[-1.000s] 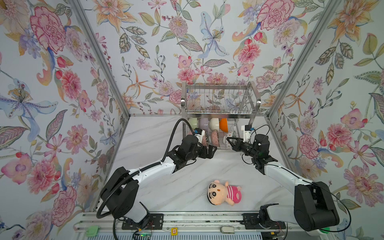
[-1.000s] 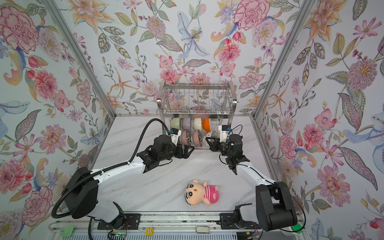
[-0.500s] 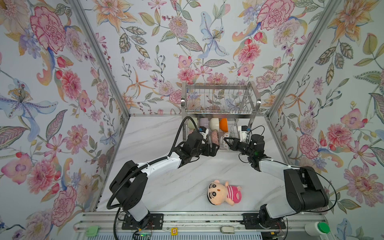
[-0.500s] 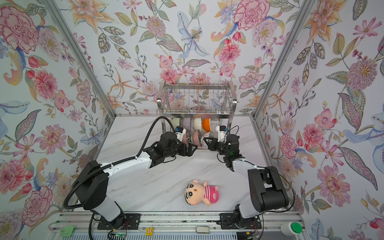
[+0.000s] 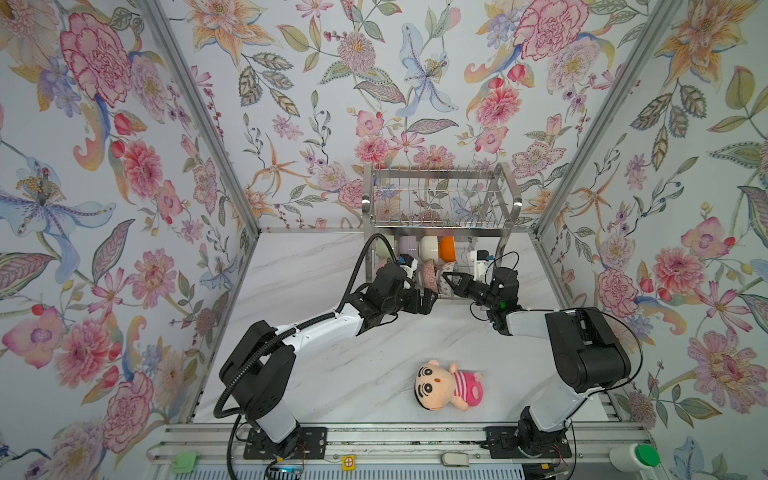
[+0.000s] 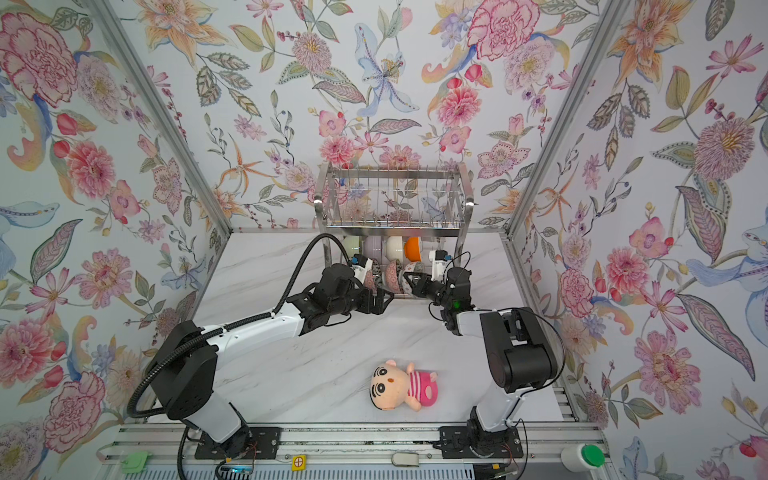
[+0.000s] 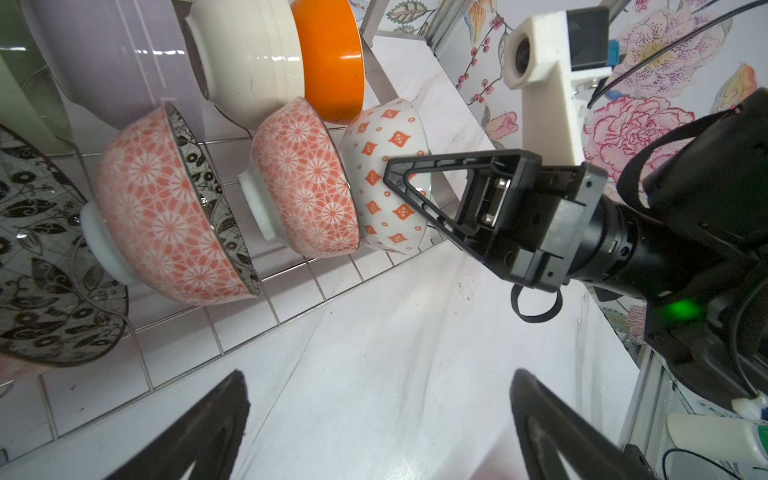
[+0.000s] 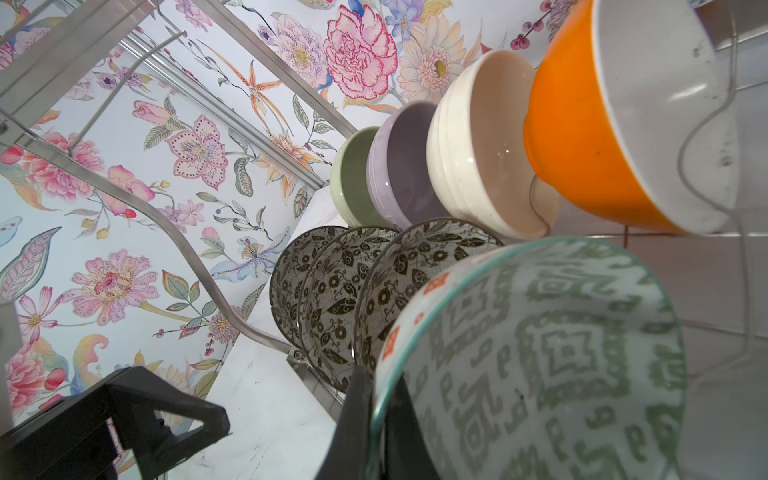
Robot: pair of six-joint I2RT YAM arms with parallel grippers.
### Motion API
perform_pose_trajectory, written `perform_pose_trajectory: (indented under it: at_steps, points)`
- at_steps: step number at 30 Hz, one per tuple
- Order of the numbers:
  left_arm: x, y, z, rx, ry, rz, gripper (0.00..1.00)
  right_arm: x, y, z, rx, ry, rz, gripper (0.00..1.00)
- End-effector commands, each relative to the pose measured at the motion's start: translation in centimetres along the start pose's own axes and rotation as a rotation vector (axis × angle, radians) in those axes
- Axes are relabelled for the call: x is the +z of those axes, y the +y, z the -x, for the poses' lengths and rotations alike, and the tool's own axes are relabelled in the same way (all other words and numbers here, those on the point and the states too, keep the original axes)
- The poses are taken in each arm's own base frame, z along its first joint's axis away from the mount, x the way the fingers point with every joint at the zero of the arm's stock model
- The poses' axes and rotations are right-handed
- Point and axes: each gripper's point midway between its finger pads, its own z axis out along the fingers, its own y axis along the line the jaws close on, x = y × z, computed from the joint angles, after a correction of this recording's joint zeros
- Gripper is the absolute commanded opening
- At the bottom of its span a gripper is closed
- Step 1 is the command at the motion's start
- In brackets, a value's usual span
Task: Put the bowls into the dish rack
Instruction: 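Stand the green bowl upright beside the black-leaf bowls with the right gripper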
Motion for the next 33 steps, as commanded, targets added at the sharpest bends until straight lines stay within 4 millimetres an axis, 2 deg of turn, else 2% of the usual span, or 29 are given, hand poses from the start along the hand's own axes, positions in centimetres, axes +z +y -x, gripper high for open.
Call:
perform_pose_trajectory:
  at_steps: [1,12,18,25,33]
  points:
    - [0.1,0.0,0.4,0.034,-0.002,0.025,0.99,0.7,1.5,2.2,-0.054,-0.068,0.061,0.01]
    - [0.0,0.3,0.3,0.042,0.008,0.041,0.99,1.6,-0.6,1.2,-0.050,-0.058,0.034,0.04]
    - [0.0,0.4,0.3,0.035,0.010,0.041,0.99,1.4,-1.7,0.5,-0.043,-0.050,0.017,0.08]
    - [0.2,0.4,0.2,0.026,0.017,0.036,0.99,0.6,-2.2,0.5,-0.034,-0.065,0.003,0.12]
    - [-0.1,0.3,0.2,0.022,0.012,0.034,0.99,0.1,-1.9,0.9,-0.039,-0.068,0.003,0.17]
